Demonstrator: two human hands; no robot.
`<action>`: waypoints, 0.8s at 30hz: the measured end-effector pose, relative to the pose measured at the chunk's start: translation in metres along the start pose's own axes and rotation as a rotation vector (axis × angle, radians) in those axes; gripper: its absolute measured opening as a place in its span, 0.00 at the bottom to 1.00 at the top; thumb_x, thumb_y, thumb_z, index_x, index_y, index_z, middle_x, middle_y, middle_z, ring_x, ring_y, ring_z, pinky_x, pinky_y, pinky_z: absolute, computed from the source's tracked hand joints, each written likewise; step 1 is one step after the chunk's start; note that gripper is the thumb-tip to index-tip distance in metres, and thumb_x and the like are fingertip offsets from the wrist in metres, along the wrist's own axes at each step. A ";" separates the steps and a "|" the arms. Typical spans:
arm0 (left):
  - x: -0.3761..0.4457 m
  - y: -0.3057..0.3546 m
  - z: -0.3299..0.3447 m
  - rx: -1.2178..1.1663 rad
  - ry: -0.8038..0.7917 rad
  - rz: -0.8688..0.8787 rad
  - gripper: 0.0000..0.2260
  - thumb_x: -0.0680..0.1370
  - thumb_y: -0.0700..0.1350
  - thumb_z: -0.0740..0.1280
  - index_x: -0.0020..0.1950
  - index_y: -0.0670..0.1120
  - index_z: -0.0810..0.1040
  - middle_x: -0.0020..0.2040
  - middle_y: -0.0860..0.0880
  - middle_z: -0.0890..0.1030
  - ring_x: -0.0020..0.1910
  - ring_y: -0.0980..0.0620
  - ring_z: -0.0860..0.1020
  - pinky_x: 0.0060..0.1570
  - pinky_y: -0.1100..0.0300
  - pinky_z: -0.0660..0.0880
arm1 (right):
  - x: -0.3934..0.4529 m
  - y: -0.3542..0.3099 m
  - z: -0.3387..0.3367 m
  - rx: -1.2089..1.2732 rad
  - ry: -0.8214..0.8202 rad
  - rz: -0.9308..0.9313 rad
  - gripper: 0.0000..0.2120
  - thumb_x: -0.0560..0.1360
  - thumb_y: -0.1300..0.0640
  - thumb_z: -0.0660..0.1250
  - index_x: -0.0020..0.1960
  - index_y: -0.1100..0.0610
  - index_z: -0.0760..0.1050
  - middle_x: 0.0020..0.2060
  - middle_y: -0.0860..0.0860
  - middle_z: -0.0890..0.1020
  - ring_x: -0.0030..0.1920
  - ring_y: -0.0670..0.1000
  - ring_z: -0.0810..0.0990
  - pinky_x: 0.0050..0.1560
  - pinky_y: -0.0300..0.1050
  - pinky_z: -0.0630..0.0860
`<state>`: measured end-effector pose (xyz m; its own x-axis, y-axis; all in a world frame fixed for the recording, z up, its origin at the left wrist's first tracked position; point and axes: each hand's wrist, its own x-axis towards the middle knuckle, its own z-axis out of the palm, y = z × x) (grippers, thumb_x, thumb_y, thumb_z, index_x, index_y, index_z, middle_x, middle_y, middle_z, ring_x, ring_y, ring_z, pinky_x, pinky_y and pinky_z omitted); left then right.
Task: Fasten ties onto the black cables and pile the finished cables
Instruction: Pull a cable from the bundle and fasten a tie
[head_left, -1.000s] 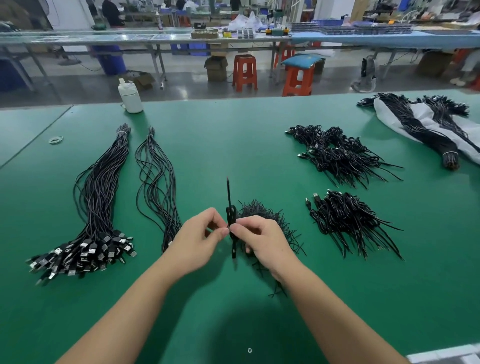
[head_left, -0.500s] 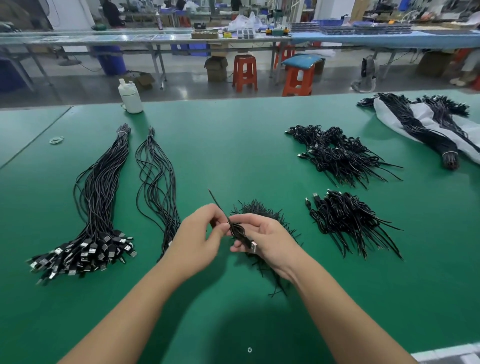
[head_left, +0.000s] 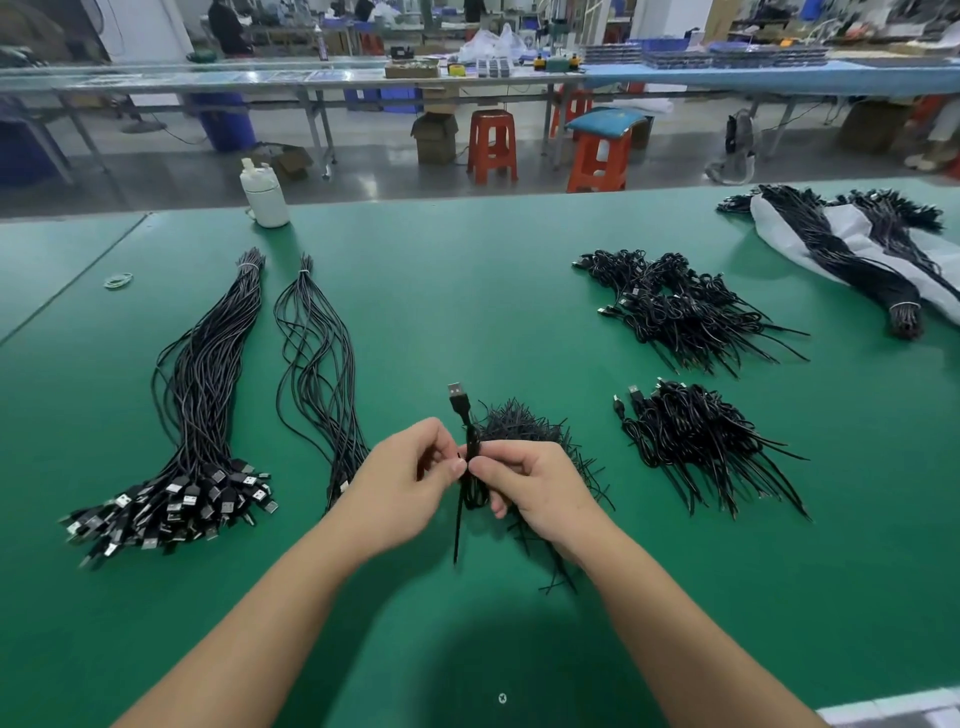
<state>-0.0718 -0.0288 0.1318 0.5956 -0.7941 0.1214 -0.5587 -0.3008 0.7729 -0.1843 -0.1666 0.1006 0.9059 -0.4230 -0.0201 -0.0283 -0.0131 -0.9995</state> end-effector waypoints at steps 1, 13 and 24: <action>-0.002 0.000 0.000 0.091 0.027 0.085 0.10 0.78 0.41 0.68 0.40 0.51 0.71 0.32 0.58 0.74 0.32 0.58 0.69 0.35 0.66 0.64 | 0.000 -0.001 0.001 -0.014 -0.009 0.009 0.07 0.79 0.62 0.67 0.50 0.53 0.83 0.25 0.47 0.77 0.26 0.45 0.71 0.33 0.38 0.72; 0.000 -0.024 0.017 0.744 0.287 0.796 0.11 0.70 0.32 0.63 0.48 0.46 0.72 0.44 0.47 0.75 0.41 0.46 0.70 0.42 0.54 0.65 | -0.002 0.003 -0.016 0.128 -0.173 0.219 0.11 0.82 0.56 0.64 0.51 0.58 0.84 0.37 0.66 0.77 0.24 0.45 0.66 0.28 0.39 0.65; -0.001 -0.108 0.047 0.726 0.303 0.083 0.15 0.72 0.39 0.72 0.58 0.41 0.78 0.54 0.44 0.78 0.54 0.44 0.77 0.52 0.48 0.71 | 0.015 0.013 -0.100 -0.746 0.382 0.254 0.06 0.78 0.49 0.69 0.51 0.48 0.82 0.36 0.41 0.82 0.31 0.43 0.78 0.32 0.36 0.73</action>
<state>-0.0392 -0.0202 0.0187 0.6088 -0.6815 0.4061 -0.7827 -0.5995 0.1674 -0.2135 -0.2640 0.0899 0.6352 -0.7663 -0.0969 -0.6000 -0.4106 -0.6866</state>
